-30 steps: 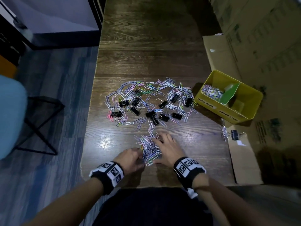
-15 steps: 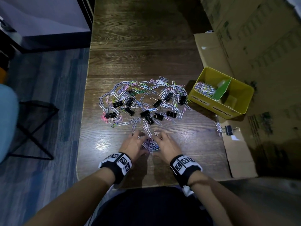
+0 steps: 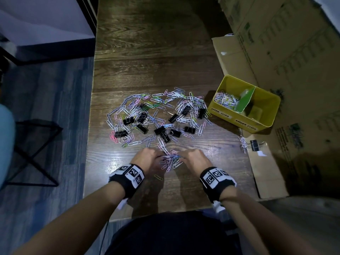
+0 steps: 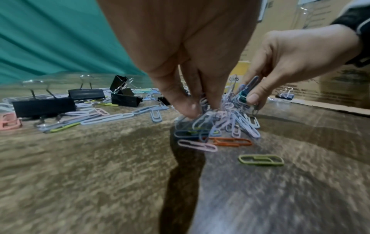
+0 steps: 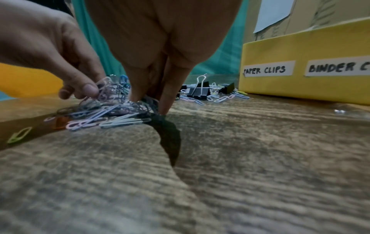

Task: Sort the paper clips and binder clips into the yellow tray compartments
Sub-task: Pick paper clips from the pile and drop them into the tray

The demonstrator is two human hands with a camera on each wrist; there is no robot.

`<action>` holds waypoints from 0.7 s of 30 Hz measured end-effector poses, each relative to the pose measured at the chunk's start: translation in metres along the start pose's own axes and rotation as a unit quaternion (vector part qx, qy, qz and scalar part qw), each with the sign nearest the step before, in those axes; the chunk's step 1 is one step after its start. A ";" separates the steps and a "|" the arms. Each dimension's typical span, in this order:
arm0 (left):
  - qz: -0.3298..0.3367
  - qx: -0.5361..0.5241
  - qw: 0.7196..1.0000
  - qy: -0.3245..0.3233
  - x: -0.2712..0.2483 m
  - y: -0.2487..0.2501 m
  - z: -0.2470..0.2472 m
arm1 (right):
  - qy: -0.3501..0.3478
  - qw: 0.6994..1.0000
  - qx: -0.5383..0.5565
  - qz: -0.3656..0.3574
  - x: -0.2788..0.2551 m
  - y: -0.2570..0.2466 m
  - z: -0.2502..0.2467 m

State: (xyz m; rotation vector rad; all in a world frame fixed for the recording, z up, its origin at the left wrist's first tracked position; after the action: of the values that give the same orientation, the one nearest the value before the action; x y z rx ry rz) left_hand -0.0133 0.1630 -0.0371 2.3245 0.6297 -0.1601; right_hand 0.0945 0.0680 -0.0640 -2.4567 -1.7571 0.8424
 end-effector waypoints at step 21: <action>-0.040 -0.510 0.858 -0.045 0.102 0.098 -0.085 | 0.229 0.832 0.502 0.056 -0.064 0.073 -0.158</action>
State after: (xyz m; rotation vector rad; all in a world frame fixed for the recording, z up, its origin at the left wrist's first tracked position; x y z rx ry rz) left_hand 0.1181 0.1994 0.0563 1.2515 0.5650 0.0350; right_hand 0.2114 0.0314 0.0757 -1.7917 -0.6909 0.7832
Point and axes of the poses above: each hand's wrist, its own x-axis towards the middle knuckle, its own z-axis out of the palm, y = z × x, the point moved 8 cm from there along x, towards the middle knuckle, and after that the axes turned 10 degrees about -x, right-handed, at the moved point
